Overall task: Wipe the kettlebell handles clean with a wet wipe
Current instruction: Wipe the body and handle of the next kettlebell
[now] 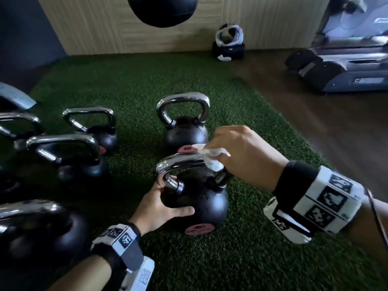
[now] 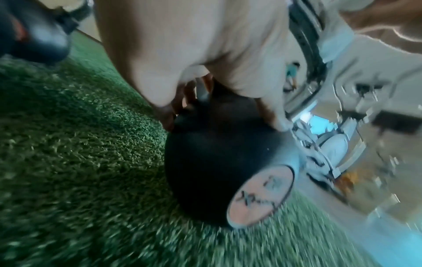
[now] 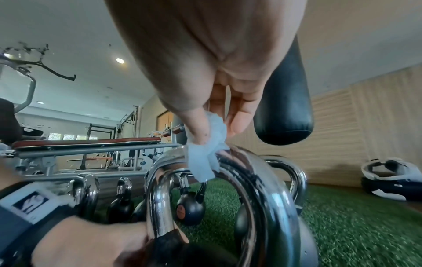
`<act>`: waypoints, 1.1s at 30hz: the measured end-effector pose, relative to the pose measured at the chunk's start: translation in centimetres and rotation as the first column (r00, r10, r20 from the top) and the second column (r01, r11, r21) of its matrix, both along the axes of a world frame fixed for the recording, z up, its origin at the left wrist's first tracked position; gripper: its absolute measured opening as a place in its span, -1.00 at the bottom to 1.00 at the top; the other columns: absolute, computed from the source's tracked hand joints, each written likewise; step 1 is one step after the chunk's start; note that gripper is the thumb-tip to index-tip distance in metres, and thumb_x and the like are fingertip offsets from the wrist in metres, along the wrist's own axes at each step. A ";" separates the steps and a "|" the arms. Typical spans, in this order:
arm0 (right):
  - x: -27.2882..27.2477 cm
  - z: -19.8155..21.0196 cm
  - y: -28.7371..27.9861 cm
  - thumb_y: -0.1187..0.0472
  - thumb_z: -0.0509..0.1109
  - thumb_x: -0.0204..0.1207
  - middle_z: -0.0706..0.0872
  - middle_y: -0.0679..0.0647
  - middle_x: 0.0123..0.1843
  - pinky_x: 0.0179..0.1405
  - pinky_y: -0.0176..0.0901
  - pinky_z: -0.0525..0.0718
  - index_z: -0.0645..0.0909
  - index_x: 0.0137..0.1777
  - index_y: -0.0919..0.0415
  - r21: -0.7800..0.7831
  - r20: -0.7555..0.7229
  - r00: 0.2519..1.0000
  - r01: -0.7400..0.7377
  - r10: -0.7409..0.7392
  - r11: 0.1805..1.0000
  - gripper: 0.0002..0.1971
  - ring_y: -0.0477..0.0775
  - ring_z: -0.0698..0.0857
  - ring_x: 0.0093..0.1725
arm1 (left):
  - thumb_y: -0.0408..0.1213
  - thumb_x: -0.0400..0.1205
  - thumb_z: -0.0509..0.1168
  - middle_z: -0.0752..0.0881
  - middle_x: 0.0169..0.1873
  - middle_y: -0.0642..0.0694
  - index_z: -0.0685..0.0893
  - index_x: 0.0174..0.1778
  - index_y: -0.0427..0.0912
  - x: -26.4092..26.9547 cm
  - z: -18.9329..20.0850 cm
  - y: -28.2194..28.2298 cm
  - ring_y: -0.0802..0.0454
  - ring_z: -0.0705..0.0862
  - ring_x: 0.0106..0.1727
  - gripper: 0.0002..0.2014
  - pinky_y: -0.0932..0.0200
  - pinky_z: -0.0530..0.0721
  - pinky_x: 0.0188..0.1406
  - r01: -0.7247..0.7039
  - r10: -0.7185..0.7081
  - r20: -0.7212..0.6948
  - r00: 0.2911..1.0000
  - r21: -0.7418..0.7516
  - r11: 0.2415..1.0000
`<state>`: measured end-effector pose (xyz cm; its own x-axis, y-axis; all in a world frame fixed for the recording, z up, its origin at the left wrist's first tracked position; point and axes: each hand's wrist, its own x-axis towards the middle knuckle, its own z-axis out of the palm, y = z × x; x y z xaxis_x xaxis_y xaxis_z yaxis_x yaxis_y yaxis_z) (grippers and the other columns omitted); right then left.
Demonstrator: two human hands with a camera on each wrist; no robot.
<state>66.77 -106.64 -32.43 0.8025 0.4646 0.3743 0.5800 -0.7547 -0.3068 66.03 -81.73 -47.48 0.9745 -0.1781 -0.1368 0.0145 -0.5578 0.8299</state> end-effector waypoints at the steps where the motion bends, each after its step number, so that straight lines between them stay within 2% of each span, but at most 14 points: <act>1: -0.3 0.1 -0.8 0.43 0.47 0.53 0.73 0.03 -0.21 -0.24 -0.41 0.57 0.83 -0.14 0.27 0.001 -0.028 0.998 0.055 -0.055 0.998 -0.87 0.03 0.72 -0.26 | 0.18 0.07 0.78 0.67 0.21 0.40 0.53 0.33 0.29 0.2 -0.3 0.1 0.63 0.56 0.23 -0.09 0.55 0.46 0.24 0.007 -0.007 0.007 1.000 -0.005 1.000; 2: -0.5 0.3 -1.6 0.38 0.50 0.52 0.74 -0.01 -0.20 -0.23 -0.39 0.62 0.84 -0.11 0.20 -0.021 -0.074 0.989 0.125 -0.126 0.992 -0.89 0.00 0.73 -0.22 | 0.21 0.04 0.78 0.68 0.22 0.40 0.54 0.31 0.33 0.4 -0.1 0.2 0.57 0.59 0.25 -0.09 0.52 0.47 0.25 0.021 -0.021 0.017 1.000 -0.007 1.000; 4: -0.6 1.1 -2.4 0.28 0.55 0.50 0.77 -0.04 -0.21 -0.23 -0.21 0.71 0.85 -0.11 0.12 -0.145 -0.151 0.956 0.230 -0.251 0.962 -0.93 -0.02 0.75 -0.20 | 0.29 -0.04 0.76 0.67 0.24 0.41 0.55 0.32 0.35 1.2 -0.2 0.4 0.53 0.59 0.28 -0.03 0.44 0.50 0.34 0.050 -0.050 0.022 0.998 0.010 0.999; 7: -0.4 2.0 -1.7 0.19 0.59 0.48 0.71 -0.16 -0.31 -0.37 -0.31 0.56 0.85 -0.14 0.03 -0.201 -0.167 0.942 0.256 -0.291 0.946 -0.97 -0.16 0.69 -0.30 | 0.51 -0.23 0.64 0.64 0.25 0.43 0.64 0.37 0.22 2.1 0.0 0.6 0.46 0.59 0.30 0.15 0.49 0.44 0.33 0.092 -0.093 0.027 0.995 0.034 0.995; 9: -0.2 2.5 -0.6 0.16 0.64 0.44 0.68 -0.19 -0.30 -0.33 -0.35 0.50 0.85 -0.13 -0.01 -0.216 -0.154 0.939 0.271 -0.307 0.938 -0.94 -0.15 0.67 -0.28 | 0.56 -0.25 0.59 0.63 0.21 0.46 0.68 0.22 0.30 2.4 0.0 0.7 0.46 0.58 0.28 0.04 0.62 0.39 0.22 0.114 -0.115 0.029 0.993 0.055 0.992; 12: 0.4 3.1 -0.2 0.25 0.56 0.38 0.68 -0.13 -0.39 -0.48 -0.36 0.41 0.74 -0.34 -0.01 -0.290 -0.190 0.909 0.310 -0.372 0.905 -0.85 -0.09 0.69 -0.34 | 0.40 -0.15 0.70 0.68 0.23 0.35 0.70 0.11 0.35 2.4 0.5 0.6 0.36 0.62 0.31 -0.15 0.56 0.43 0.22 0.132 -0.135 0.049 0.990 0.063 0.989; 15: 1.2 2.1 -1.2 0.32 0.51 0.36 0.68 -0.07 -0.49 -0.53 -0.30 0.50 0.68 -0.46 0.09 -0.369 -0.227 0.873 0.332 -0.431 0.868 -0.79 -0.11 0.69 -0.41 | 0.18 -0.07 0.81 0.70 0.16 0.40 0.64 0.01 0.44 2.5 0.7 0.5 0.41 0.63 0.27 -0.25 0.60 0.43 0.18 0.135 -0.137 0.031 0.990 0.055 0.989; 16: 1.2 1.6 -1.6 0.33 0.50 0.37 0.69 -0.07 -0.48 -0.53 -0.30 0.52 0.69 -0.46 0.07 -0.368 -0.248 0.864 0.333 -0.437 0.868 -0.77 -0.12 0.70 -0.41 | 0.16 -0.06 0.82 0.68 0.16 0.42 0.62 0.01 0.44 2.4 0.7 0.4 0.40 0.62 0.29 -0.25 0.56 0.44 0.23 0.129 -0.131 0.034 0.991 0.055 0.990; 20: 0.5 0.2 -2.6 0.29 0.50 0.36 0.74 -0.07 -0.44 -0.51 -0.39 0.52 0.85 -0.31 0.07 -0.283 -0.280 0.865 0.341 -0.417 0.897 -0.86 -0.09 0.73 -0.37 | 0.19 -0.05 0.80 0.63 0.30 0.35 0.57 0.29 0.36 2.3 0.8 0.4 0.29 0.57 0.42 -0.05 0.25 0.47 0.54 0.118 -0.121 0.033 0.992 0.072 0.990; 21: 0.4 0.0 -2.9 0.26 0.53 0.36 0.74 -0.10 -0.45 -0.52 -0.44 0.52 0.86 -0.30 0.04 -0.245 -0.265 0.871 0.355 -0.414 0.902 -0.88 -0.12 0.73 -0.38 | 0.20 -0.05 0.79 0.63 0.29 0.36 0.56 0.33 0.35 2.3 0.8 0.4 0.28 0.58 0.41 -0.01 0.23 0.48 0.54 0.109 -0.111 0.029 0.993 0.074 0.991; 23: 0.2 -0.3 -3.6 0.21 0.60 0.38 0.75 -0.14 -0.46 -0.48 -0.44 0.63 0.86 -0.31 0.02 -0.152 -0.287 0.870 0.373 -0.402 0.915 -0.91 -0.21 0.75 -0.40 | 0.22 -0.04 0.78 0.63 0.23 0.41 0.52 0.36 0.35 1.8 0.8 0.4 0.30 0.61 0.37 0.01 0.31 0.48 0.44 0.087 -0.090 0.034 0.995 0.066 0.994; 26: -0.1 -1.5 -4.3 0.30 0.63 0.41 0.83 -0.06 -0.41 -0.32 -0.22 0.85 0.85 -0.26 0.09 -0.061 -0.439 0.818 0.384 -0.370 0.921 -0.90 -0.17 0.81 -0.43 | 0.20 0.05 0.77 0.59 0.21 0.49 0.48 0.44 0.33 1.0 0.9 0.3 0.40 0.57 0.33 0.00 0.47 0.41 0.30 0.069 -0.070 0.013 0.997 0.058 0.996; 29: 0.2 -3.6 -4.5 0.39 0.61 0.44 0.88 0.06 -0.33 -0.24 -0.03 0.90 0.84 -0.20 0.20 -0.014 -0.560 0.752 0.410 -0.347 0.912 -0.91 -0.06 0.87 -0.38 | 0.30 0.13 0.71 0.57 0.24 0.52 0.44 0.55 0.33 0.3 1.5 0.3 0.41 0.55 0.33 0.03 0.44 0.41 0.29 0.066 -0.064 -0.023 0.998 0.110 0.992; 33: 0.3 -5.9 -4.7 0.42 0.66 0.40 0.89 0.16 -0.24 -0.14 0.20 0.91 0.83 -0.18 0.29 0.139 -0.665 0.699 0.462 -0.263 0.876 -0.92 0.13 0.90 -0.29 | 0.34 0.32 0.59 0.65 0.17 0.28 0.57 0.36 0.29 -1.0 3.1 -0.3 0.22 0.64 0.32 -0.30 0.33 0.49 0.18 0.069 -0.046 -0.093 0.995 0.274 0.959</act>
<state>67.03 -111.33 -38.35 0.9799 0.0446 -0.1943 -0.1106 -0.6893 -0.7160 65.04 -81.99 -44.42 0.9464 -0.1770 -0.2700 0.0391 -0.7674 0.6400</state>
